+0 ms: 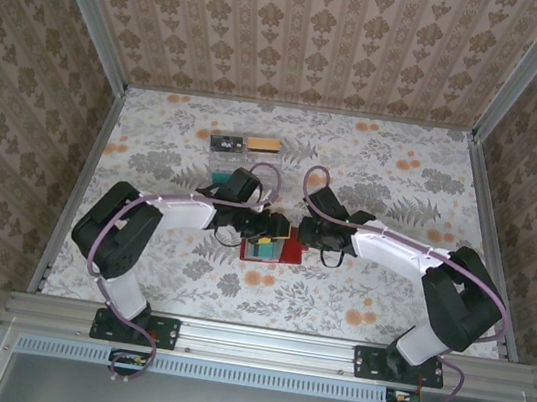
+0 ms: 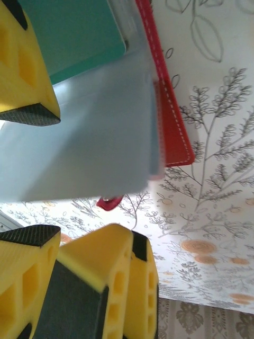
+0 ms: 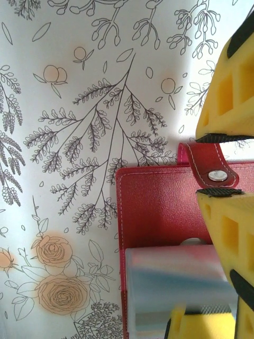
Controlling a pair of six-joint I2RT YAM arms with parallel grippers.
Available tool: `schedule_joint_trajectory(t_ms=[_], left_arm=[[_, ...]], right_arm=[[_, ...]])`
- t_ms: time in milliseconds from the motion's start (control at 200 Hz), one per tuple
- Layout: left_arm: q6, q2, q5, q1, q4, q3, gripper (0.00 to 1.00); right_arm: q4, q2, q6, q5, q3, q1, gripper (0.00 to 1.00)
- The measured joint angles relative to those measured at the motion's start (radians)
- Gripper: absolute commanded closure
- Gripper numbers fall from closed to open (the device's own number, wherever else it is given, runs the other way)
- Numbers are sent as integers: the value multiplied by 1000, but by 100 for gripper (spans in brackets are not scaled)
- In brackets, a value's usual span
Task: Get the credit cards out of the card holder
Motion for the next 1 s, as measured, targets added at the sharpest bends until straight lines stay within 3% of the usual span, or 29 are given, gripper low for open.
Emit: schedule_joint_trajectory(t_ms=[310,440,500,590,1000], left_arm=[[11,-52,-35,5,-58,8,44],[33,-155,-105,34,-121,0,59],[48,-192,-138,50,-149,-8,77],[76,-211,-175,73,-183,-31,93],[87,-122,-229,80,-225,-85,98]], right_arm=[[5,-6,14,-23,-16,-2,68],[27,-6,14,-63,-14,-1,72],[33,-3,15,-84,-3,4,74],[53,13,17,-113,23,15,75],[161,168,34,-296,84,32,79]])
